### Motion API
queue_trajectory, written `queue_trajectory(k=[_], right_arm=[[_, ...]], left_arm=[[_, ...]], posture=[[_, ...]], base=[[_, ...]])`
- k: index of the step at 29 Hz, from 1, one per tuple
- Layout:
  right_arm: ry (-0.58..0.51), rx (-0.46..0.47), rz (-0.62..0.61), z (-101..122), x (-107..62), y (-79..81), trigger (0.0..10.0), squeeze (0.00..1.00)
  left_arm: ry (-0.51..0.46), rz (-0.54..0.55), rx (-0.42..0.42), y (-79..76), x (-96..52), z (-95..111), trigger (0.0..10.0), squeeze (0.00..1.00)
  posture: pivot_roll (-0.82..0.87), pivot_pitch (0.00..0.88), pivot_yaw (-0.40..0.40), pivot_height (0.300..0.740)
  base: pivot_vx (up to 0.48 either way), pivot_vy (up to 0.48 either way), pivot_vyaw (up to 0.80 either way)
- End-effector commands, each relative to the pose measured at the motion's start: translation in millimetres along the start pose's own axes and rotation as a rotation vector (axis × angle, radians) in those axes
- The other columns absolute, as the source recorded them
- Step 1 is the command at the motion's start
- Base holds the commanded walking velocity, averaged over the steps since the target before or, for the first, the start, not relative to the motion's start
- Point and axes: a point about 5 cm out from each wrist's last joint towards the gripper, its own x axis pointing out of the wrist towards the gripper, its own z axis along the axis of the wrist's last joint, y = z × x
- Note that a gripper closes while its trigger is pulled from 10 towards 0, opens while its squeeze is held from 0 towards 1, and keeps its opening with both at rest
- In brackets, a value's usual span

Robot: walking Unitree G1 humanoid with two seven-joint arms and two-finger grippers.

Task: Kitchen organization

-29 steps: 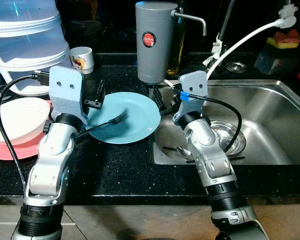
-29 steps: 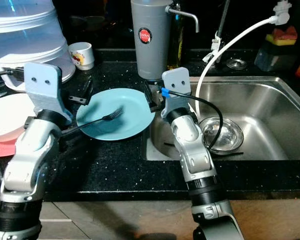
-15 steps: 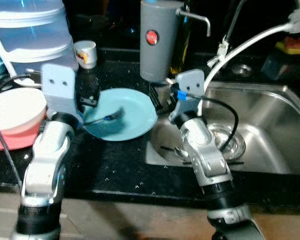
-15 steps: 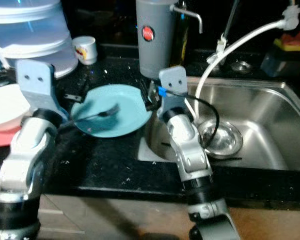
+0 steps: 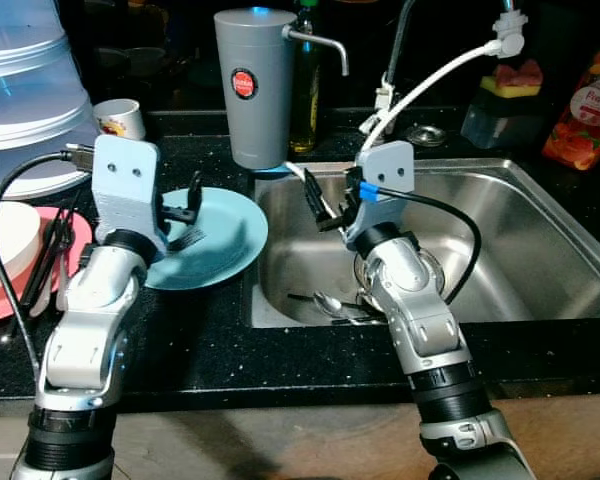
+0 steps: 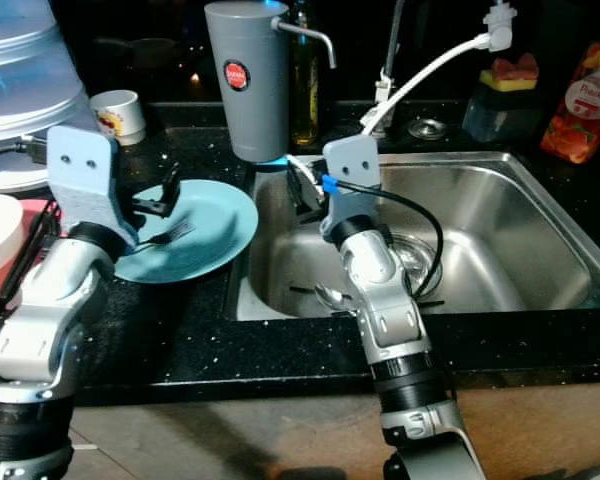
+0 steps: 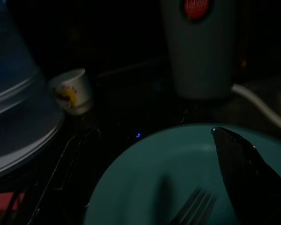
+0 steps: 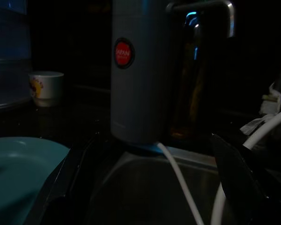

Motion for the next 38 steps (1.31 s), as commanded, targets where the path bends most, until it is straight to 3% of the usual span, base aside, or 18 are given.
queue_trajectory(k=[1,11,12,15,18,19,20,23,26,28,38], right_arm=[[0.025,0.011,-0.004,-2.9,1.2,-1.5,10.0,0.00],[0.041,0.010,-0.002,-4.2,0.7,-2.8,10.0,0.00],[0.046,0.007,0.002,-4.8,0.3,-2.5,10.0,0.00],[0.060,-0.002,0.016,-6.4,-0.6,-1.8,10.0,0.00],[0.065,-0.002,0.028,-7.0,-1.6,-1.3,10.0,0.00],[0.065,-0.002,0.028,-7.0,-1.6,-1.3,10.0,0.00],[0.071,0.000,0.037,-7.8,-2.3,-0.7,10.0,0.00],[0.071,0.000,0.037,-7.8,-2.3,-0.7,10.0,0.00],[0.077,0.001,0.048,-8.5,-2.7,0.8,10.0,0.00],[0.088,-0.002,0.065,-8.4,-3.2,2.5,10.0,0.00],[0.100,-0.006,0.087,-8.5,-4.1,3.1,10.0,0.00]], left_arm=[[0.025,-0.073,0.040,-3.0,3.3,-1.6,10.0,1.00],[0.092,-0.115,0.025,7.7,4.0,-6.3,10.0,1.00],[0.118,-0.127,0.067,10.6,3.2,-9.9,10.0,0.00],[0.180,-0.172,0.140,29.1,-0.4,-17.8,10.0,0.00],[0.204,-0.174,0.083,48.7,-1.4,-14.9,10.0,0.00],[0.204,-0.174,0.083,48.7,-1.4,-14.9,10.0,0.00],[0.244,-0.260,0.093,52.2,-6.4,-17.0,10.0,0.00],[0.244,-0.260,0.093,52.2,-6.4,-17.0,10.0,0.00],[0.301,-0.346,0.137,51.2,-12.8,-22.9,10.0,0.00],[0.405,-0.441,0.123,51.0,-19.9,-27.8,10.0,0.00],[0.460,-0.533,0.038,58.9,-16.9,-14.2,10.0,0.00]], posture=[[0.07,0.000,-0.023,0.740],[0.06,0.000,-0.008,0.740],[0.06,0.000,-0.008,0.740],[0.06,0.000,-0.013,0.740],[0.07,0.000,-0.019,0.740],[0.07,0.000,-0.019,0.740],[0.07,0.000,-0.023,0.740],[0.07,0.000,-0.023,0.740],[0.07,0.000,-0.027,0.740],[0.06,0.000,-0.024,0.740],[0.06,0.000,-0.019,0.740]], base=[[0.000,0.000,0.00],[0.000,0.000,0.00],[0.000,0.000,0.00],[0.000,0.000,0.00],[0.000,0.000,0.00],[0.000,0.000,0.00],[0.000,0.000,0.00],[0.000,0.000,0.00],[0.000,0.000,0.00],[0.000,0.000,0.00],[0.000,0.000,0.00]])
